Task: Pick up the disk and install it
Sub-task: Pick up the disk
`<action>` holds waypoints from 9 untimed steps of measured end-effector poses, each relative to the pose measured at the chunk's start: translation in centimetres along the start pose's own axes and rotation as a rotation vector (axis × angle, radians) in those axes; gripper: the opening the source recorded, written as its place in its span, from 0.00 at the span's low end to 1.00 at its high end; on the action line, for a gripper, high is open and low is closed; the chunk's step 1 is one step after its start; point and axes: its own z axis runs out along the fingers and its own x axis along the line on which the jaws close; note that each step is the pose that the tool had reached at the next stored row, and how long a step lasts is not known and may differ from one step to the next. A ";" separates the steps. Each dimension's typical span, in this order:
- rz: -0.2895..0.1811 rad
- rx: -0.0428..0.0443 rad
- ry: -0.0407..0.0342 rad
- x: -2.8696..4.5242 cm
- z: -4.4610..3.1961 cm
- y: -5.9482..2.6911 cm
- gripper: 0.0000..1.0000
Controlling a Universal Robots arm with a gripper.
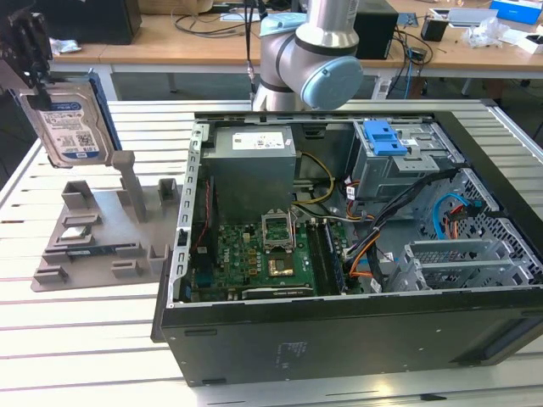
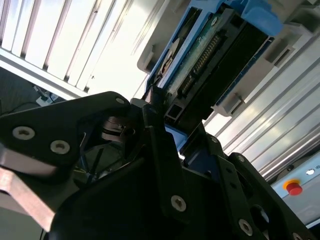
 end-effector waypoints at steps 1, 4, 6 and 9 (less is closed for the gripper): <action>0.000 0.0000 -0.0001 0.00 -0.18 0.01 0.37; 0.000 0.0001 -0.0004 0.00 -0.53 0.02 0.37; 0.000 0.0001 -0.0006 0.01 -0.71 0.03 0.37; 0.000 0.0001 -0.0010 0.01 -1.08 0.04 0.37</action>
